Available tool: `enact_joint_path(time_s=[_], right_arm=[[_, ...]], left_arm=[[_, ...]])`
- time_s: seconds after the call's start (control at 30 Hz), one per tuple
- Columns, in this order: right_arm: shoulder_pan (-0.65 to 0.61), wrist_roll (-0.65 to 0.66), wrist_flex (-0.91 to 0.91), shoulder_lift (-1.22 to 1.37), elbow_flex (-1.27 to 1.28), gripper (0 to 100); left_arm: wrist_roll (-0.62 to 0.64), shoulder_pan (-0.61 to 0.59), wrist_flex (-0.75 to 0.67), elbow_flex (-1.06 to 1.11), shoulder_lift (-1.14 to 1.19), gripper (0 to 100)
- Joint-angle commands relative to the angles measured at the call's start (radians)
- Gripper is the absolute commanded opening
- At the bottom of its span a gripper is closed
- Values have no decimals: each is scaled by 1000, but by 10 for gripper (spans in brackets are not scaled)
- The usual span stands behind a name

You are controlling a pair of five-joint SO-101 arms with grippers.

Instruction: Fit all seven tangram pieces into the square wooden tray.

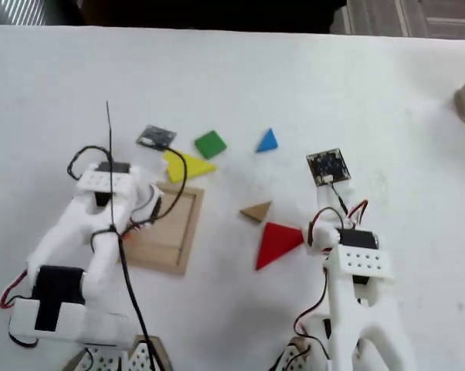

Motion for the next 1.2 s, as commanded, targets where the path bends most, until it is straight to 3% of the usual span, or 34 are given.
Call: enact_joint_path(time_s=[0.0, 0.2, 0.47, 0.83, 1.0, 1.17], right_arm=[[-2, 9, 7, -1, -9, 135], [-2, 9, 7, -1, -9, 135], [-4, 9, 2, 2, -9, 135], [-4, 8, 1, 4, -9, 135], [-2, 2, 1, 4, -9, 135], [1, 2, 1, 4, -11, 135]], left_arm=[[-2, -65, 21, -54, -1, 22], [-9, -48, 112, -94, -1, 23], [-11, -30, 117, -84, -59, 22], [-3, -19, 46, 138, -452, 23], [3, -16, 44, 137, -466, 24], [91, -42, 0, 137, -466, 24]])
